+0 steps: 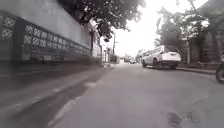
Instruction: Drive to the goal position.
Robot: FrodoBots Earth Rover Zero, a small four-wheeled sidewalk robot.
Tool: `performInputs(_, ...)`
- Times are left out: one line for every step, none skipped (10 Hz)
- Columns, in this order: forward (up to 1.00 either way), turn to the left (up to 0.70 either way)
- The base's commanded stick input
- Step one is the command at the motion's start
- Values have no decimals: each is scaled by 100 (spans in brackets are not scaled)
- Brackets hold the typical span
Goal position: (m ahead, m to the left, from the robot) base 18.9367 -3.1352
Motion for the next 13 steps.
performInputs(100,0)
performInputs(100,0)
performInputs(100,0)
performInputs(100,-30)
performInputs(100,-40)
performInputs(100,-40)
performInputs(100,-40)
performInputs(100,-40)
performInputs(100,-40)
performInputs(100,-31)
performInputs(100,-11)
performInputs(100,0)
performInputs(100,0)
